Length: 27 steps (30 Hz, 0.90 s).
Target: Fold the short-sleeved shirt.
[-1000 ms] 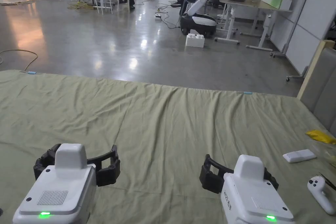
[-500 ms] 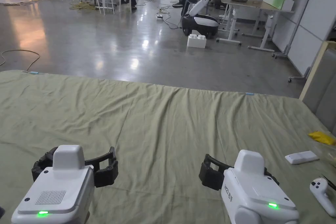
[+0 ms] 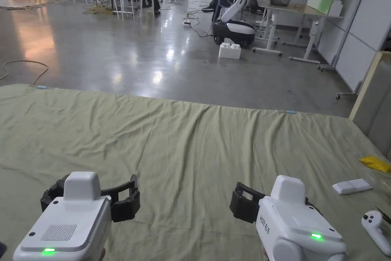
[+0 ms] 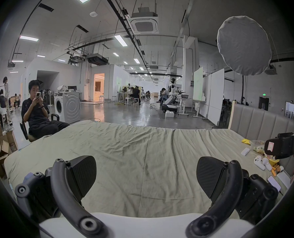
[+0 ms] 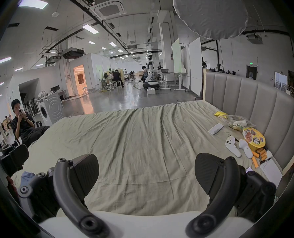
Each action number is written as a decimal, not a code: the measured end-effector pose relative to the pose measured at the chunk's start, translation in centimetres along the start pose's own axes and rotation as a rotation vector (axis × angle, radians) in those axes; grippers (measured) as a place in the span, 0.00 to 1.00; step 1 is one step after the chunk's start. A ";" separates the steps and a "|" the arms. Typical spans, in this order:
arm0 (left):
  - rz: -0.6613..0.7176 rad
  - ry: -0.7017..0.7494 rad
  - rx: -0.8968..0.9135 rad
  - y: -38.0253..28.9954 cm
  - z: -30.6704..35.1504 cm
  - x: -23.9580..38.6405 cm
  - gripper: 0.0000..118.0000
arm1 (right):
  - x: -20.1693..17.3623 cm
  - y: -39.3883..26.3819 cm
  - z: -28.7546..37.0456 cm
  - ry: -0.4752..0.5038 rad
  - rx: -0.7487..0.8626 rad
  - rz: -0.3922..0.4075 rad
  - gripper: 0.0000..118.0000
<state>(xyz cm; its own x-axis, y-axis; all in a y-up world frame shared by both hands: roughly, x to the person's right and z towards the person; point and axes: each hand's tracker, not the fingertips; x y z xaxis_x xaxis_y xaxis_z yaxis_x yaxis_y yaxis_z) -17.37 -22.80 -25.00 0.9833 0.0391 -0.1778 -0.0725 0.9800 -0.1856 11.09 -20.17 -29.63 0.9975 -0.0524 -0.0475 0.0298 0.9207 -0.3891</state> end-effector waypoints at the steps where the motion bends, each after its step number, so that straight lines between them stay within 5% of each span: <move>1: -0.002 0.000 0.001 0.1 0.0 0.0 0.98 | 0.0 0.0 -0.1 -0.003 -0.002 0.002 0.96; 14: -0.029 0.025 0.007 0.1 -0.1 0.1 0.98 | 0.3 -0.3 -0.6 -0.051 -0.006 0.032 0.96; 19: -0.053 0.022 0.016 -0.2 -0.1 0.2 0.98 | 0.6 -0.3 -0.9 -0.030 -0.025 -0.015 0.96; 27: -0.033 0.031 0.003 -0.4 -0.8 0.0 0.98 | 0.5 -1.2 -1.4 -0.012 -0.005 0.051 0.96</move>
<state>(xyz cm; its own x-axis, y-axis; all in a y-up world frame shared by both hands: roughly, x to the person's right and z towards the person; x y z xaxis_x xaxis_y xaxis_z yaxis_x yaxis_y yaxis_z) -17.51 -23.37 -25.64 0.9794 0.0002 -0.2018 -0.0390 0.9813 -0.1886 11.43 -21.82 -30.52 0.9984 -0.0002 -0.0562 -0.0218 0.9202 -0.3907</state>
